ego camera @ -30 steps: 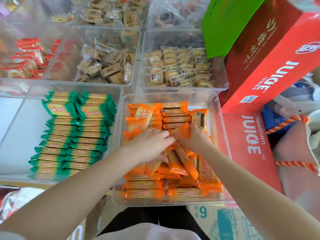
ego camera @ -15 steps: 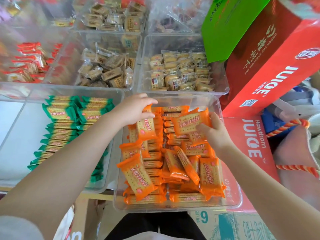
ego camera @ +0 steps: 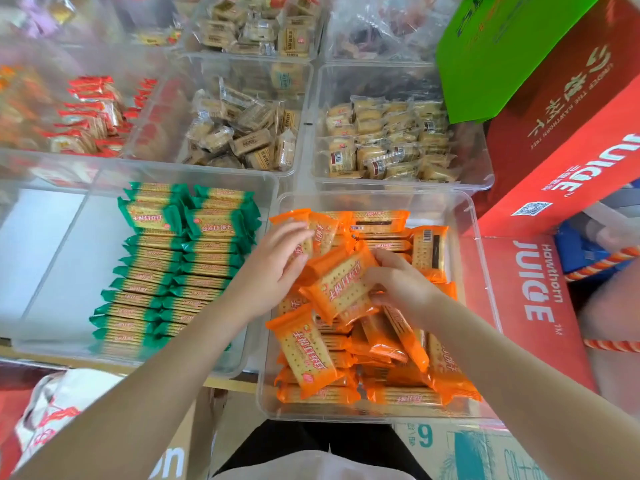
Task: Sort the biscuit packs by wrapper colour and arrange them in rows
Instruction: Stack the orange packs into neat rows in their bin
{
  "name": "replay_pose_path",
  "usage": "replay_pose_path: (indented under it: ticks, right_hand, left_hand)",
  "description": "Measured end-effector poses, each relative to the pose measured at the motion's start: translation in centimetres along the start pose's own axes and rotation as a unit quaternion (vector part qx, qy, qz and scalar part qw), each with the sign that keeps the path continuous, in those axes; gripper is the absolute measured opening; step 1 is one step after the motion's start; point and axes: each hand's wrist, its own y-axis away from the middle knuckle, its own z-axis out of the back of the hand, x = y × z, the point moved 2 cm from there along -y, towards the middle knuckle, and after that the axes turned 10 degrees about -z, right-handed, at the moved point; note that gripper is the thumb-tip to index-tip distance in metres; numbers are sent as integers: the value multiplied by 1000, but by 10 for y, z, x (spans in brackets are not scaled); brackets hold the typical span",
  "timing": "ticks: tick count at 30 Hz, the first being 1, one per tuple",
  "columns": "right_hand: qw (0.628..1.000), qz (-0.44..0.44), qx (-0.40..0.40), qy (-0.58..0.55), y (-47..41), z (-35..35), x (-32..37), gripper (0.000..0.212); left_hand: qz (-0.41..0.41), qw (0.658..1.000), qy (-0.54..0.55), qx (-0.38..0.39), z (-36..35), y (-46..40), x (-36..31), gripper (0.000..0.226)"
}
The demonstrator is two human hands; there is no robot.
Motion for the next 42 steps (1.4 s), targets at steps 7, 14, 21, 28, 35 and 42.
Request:
replay_pose_path:
  ticks: [7, 14, 21, 28, 35, 42]
  right_hand:
    - [926, -8, -16, 377, -1, -25, -3, 55]
    - [917, 78, -105, 376, 18, 26, 6, 61]
    - [735, 42, -149, 660, 10, 71, -26, 46]
    - [681, 25, -161, 714, 9, 60, -33, 60]
    - [745, 56, -168, 643, 19, 68, -31, 28]
    - [693, 117, -301, 645, 21, 78, -22, 38]
  left_hand:
    - [-36, 998, -7, 44, -6, 2, -3, 54]
    - [-118, 986, -59, 103, -8, -6, -27, 58]
    - [-237, 949, -87, 190, -31, -39, -69, 39]
    - [-255, 864, -209, 382, -70, -51, -84, 79]
    - [-279, 863, -201, 371, -78, -49, -88, 52]
    - [-208, 868, -225, 391, -47, -41, -74, 59]
